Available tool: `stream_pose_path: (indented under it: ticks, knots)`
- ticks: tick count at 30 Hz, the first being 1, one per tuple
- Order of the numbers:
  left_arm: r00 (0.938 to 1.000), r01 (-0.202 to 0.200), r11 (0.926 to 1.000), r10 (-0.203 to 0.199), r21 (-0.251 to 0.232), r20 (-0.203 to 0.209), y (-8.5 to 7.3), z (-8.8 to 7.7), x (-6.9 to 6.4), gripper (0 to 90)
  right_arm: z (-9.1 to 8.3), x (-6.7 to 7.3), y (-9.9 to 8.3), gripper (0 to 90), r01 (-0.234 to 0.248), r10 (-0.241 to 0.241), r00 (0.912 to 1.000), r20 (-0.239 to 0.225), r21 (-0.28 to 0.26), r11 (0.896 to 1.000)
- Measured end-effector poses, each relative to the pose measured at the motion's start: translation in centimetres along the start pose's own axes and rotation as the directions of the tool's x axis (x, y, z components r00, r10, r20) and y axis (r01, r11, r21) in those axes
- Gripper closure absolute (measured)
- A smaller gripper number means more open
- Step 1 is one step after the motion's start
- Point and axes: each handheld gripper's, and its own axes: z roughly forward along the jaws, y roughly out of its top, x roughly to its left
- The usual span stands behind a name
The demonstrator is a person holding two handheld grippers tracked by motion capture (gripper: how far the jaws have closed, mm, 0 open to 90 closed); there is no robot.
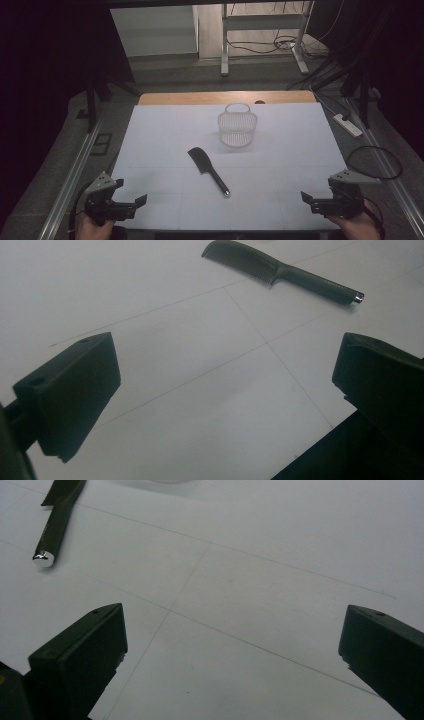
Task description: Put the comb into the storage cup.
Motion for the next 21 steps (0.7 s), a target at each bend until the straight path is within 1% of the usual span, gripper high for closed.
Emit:
stream_pose_path:
  ticks: [3, 9, 21]
  knots:
    - [1.0, -0.002, 1.0, 0.002, 0.005, 0.0, 0.05, 0.06, 0.0, 0.0, -0.12, 0.05, -0.06, 0.0, 0.008, -0.008, 1.0, -0.006, -0.012, 1.0]
    - [1.0, -0.009, 0.9998, 0.009, 0.016, 0.002, 0.16, 0.24, -0.04, 0.0, -0.13, 0.19, -0.1, 0.0, 0.023, -0.023, 0.9997, -0.002, -0.007, 1.0]
    - [1.0, -0.002, 0.9998, 0.002, 0.02, 0.008, 0.18, 0.25, 0.06, 0.0, -0.12, 0.37, -0.11, 0.0, 0.04, -0.04, 0.9992, -0.003, -0.006, 0.999]
